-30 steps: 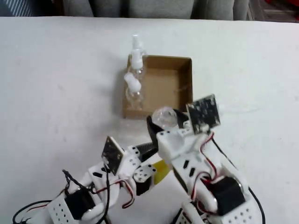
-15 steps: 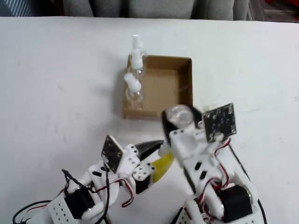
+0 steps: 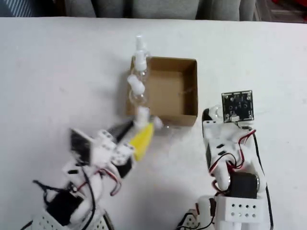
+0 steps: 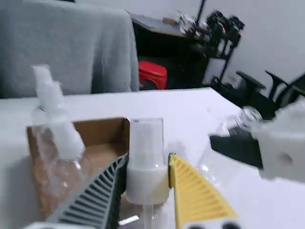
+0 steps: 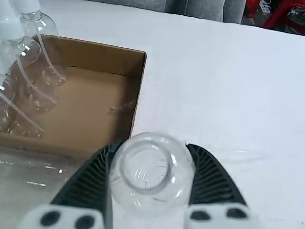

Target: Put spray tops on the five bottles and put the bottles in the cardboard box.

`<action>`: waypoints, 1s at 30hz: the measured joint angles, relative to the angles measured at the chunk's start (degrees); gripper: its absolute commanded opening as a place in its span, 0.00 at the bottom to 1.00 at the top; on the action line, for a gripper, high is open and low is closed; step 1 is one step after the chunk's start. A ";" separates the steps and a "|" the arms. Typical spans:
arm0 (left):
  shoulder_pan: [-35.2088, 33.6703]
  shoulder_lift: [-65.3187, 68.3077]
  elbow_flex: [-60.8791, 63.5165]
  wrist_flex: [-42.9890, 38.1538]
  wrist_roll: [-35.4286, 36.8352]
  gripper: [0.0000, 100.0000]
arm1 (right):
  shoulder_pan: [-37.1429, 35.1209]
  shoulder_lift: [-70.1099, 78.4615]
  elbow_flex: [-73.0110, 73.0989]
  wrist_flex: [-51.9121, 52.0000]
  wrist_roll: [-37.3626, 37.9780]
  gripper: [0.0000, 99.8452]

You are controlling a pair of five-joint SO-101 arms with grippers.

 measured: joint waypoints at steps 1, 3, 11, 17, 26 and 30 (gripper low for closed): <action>-1.85 0.18 -0.97 -0.79 0.09 0.02 | -0.26 0.00 0.00 1.05 0.18 0.02; -4.92 2.99 -4.13 -1.93 0.09 0.02 | -1.93 0.09 0.00 2.99 0.35 0.02; -11.52 33.05 -28.04 -2.37 0.62 0.02 | -10.37 0.44 0.00 7.56 0.70 0.02; -11.34 45.80 -45.27 -2.46 2.99 0.02 | -12.40 0.35 1.85 8.70 0.70 0.02; -7.38 48.26 -50.11 -13.89 5.01 0.02 | -13.36 -0.97 6.42 8.70 3.25 0.02; -7.03 48.26 -45.80 -19.78 5.19 0.02 | -17.32 -5.63 9.23 8.70 5.19 0.02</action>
